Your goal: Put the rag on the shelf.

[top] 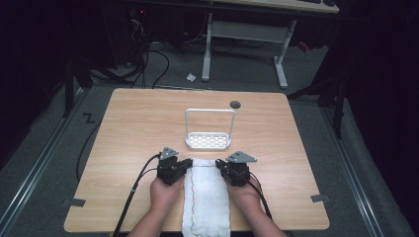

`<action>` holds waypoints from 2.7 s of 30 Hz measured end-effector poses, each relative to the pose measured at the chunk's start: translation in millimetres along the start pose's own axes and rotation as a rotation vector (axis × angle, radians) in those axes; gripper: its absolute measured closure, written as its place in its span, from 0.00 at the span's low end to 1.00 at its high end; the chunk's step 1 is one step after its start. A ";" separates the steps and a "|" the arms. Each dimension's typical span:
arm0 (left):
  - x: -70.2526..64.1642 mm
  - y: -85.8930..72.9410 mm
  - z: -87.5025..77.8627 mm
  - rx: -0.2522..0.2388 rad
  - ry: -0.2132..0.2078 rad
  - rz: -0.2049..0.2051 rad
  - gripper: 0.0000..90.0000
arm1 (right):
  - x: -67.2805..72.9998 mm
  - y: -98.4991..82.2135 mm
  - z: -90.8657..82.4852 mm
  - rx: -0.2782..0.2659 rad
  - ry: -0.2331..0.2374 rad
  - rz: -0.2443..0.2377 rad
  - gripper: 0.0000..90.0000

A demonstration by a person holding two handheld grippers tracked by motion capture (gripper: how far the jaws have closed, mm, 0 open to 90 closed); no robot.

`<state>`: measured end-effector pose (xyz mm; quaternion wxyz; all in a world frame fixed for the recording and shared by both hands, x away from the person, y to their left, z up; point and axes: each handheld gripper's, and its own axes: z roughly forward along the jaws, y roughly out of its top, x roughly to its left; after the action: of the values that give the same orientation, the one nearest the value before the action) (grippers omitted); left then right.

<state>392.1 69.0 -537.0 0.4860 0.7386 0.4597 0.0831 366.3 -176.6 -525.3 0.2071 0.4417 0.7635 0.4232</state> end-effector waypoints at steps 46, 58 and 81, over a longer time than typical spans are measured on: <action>-59.9 94.0 -69.1 -0.356 0.014 0.197 0.93 | 5.9 86.3 -78.7 -0.361 -0.049 -0.068 0.96; -74.0 123.3 -91.3 -0.427 0.013 0.249 0.93 | 7.1 117.2 -100.9 -0.440 -0.055 -0.083 0.96; -89.6 175.4 -87.0 -0.444 0.023 0.332 0.94 | -24.3 161.8 -120.9 -0.482 -0.080 -0.042 0.96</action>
<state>396.9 38.3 -324.0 0.6105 0.6782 0.3085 0.2687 376.4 -212.5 -325.3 0.3454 0.3798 0.6405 0.5711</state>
